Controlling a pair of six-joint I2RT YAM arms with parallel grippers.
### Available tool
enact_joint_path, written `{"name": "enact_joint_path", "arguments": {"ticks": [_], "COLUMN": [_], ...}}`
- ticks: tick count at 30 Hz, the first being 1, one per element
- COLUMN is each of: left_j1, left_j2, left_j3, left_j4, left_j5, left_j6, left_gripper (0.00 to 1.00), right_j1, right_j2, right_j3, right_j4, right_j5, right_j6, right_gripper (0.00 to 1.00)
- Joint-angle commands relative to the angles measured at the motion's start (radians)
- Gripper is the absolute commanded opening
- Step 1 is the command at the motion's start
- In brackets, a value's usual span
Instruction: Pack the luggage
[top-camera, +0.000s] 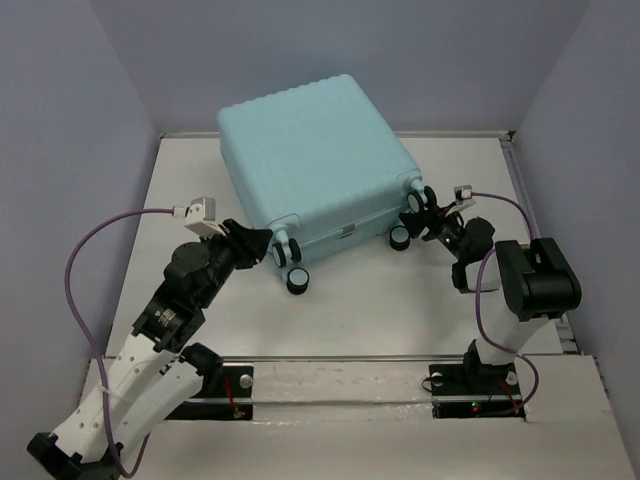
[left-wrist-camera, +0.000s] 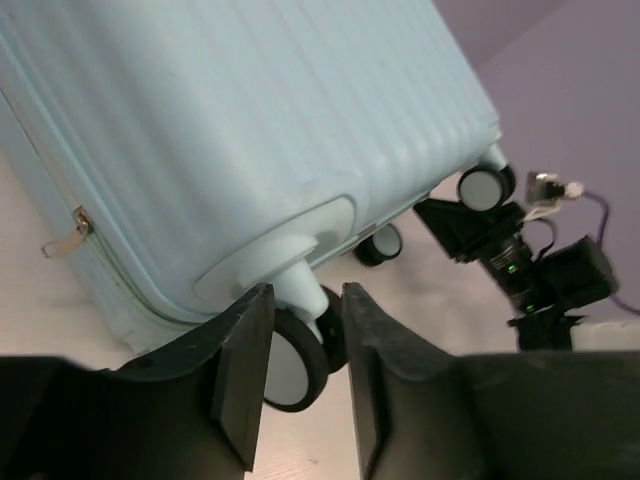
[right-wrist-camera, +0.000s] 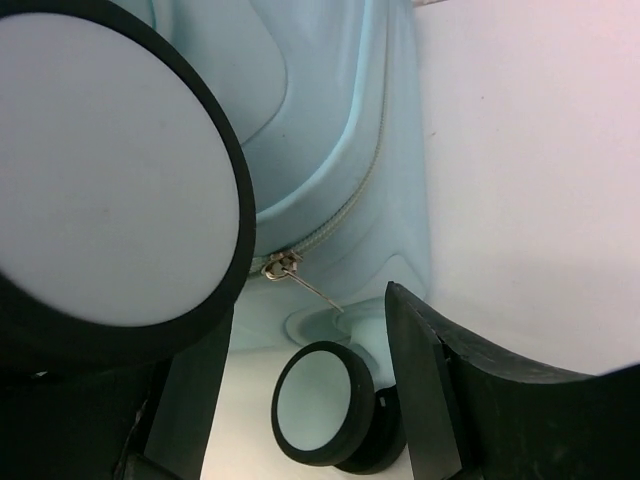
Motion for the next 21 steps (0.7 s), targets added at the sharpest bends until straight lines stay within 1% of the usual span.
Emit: {"name": "enact_joint_path", "arguments": {"ticks": [1,2,3,4,5,8,9,11,12,13,15,17,19,21], "left_j1": [0.001,0.001,0.001,0.001,0.001,0.001,0.001,0.001,0.001,0.003,0.001,0.001,0.001,0.001], "left_j2": [0.038,0.047,0.056,0.065,0.082,0.113,0.117,0.145,0.156,0.163,0.18,0.194,0.202,0.202], "left_j3": [0.001,0.0,-0.004,-0.013,-0.017,-0.037,-0.046,-0.048,-0.048,-0.05,-0.056,-0.062,-0.074,-0.079], "left_j4": [-0.002,-0.008,-0.005,-0.003,0.001,0.05,0.084,0.103,0.101,0.103,0.127,0.138,0.152,0.169], "left_j5": [0.149,0.163,0.186,0.219,0.232,0.318,0.36,0.384,0.39,0.399,0.401,0.404,0.405,0.405], "left_j6": [0.067,0.067,0.07,0.07,0.067,0.055,0.041,0.03,0.027,0.023,0.017,0.006,-0.013,-0.028], "left_gripper": [0.88,0.94,0.99,0.99,0.99,0.99,0.99,0.99,0.99,0.99,0.99,0.99,0.99,0.99], "right_j1": [-0.018,-0.018,-0.018,-0.018,-0.018,-0.018,-0.018,-0.018,-0.018,-0.018,-0.018,-0.018,-0.018,-0.018], "right_j2": [0.025,0.036,0.041,0.048,0.057,0.093,0.11,0.117,0.12,0.123,0.14,0.15,0.154,0.145], "right_j3": [0.066,0.074,0.074,0.074,0.075,0.124,0.129,0.143,0.149,0.157,0.157,0.149,0.134,0.123], "right_j4": [0.029,0.036,0.055,0.085,0.137,0.142,0.156,0.178,0.178,0.179,0.216,0.271,0.296,0.302], "right_j5": [0.038,-0.007,-0.021,-0.024,-0.027,-0.103,-0.108,-0.12,-0.128,-0.137,-0.153,-0.153,-0.142,-0.124], "right_j6": [-0.038,-0.04,-0.04,-0.017,-0.001,0.025,0.037,0.04,0.039,0.048,0.069,0.086,0.092,0.091], "right_gripper": [0.68,0.65,0.65,0.61,0.57,0.48,0.41,0.37,0.34,0.27,0.24,0.15,0.14,0.08]}}
